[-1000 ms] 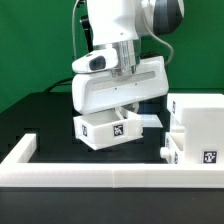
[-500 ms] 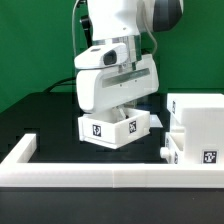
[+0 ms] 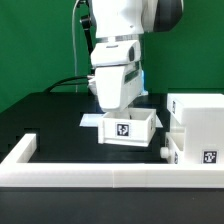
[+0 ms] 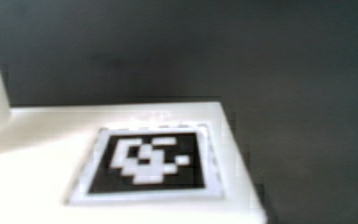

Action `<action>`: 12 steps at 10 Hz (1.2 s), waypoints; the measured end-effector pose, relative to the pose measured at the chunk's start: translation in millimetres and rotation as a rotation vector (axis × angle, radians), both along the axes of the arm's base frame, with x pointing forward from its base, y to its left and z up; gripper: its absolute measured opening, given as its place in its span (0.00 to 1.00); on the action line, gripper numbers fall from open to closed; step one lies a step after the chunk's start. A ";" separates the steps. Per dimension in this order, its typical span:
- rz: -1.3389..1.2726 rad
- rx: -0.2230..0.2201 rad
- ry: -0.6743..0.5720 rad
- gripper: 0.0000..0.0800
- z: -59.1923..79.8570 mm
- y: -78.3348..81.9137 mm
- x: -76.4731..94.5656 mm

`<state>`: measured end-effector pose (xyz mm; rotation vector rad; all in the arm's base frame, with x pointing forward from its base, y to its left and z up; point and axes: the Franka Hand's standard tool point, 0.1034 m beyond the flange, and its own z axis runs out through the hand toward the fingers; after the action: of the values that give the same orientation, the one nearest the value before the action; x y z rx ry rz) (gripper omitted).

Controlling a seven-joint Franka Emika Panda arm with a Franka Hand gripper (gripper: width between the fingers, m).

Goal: Assemble drawer

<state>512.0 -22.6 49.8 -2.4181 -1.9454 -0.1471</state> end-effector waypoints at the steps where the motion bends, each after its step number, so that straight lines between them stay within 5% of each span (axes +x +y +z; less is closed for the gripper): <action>1: 0.073 -0.003 -0.002 0.06 -2.7 -3.9 -3.2; 4: 0.164 -0.010 0.000 0.06 -2.6 -3.8 -2.2; 8: 0.185 -0.010 -0.017 0.06 6.7 11.8 26.7; 12: 0.175 -0.010 -0.039 0.06 3.2 9.8 23.2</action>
Offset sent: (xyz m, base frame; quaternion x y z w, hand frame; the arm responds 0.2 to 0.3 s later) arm 0.0000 0.0000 0.0000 0.0000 0.0000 -0.1296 0.9916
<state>535.2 -12.9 53.0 -2.2532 -2.1672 -0.1806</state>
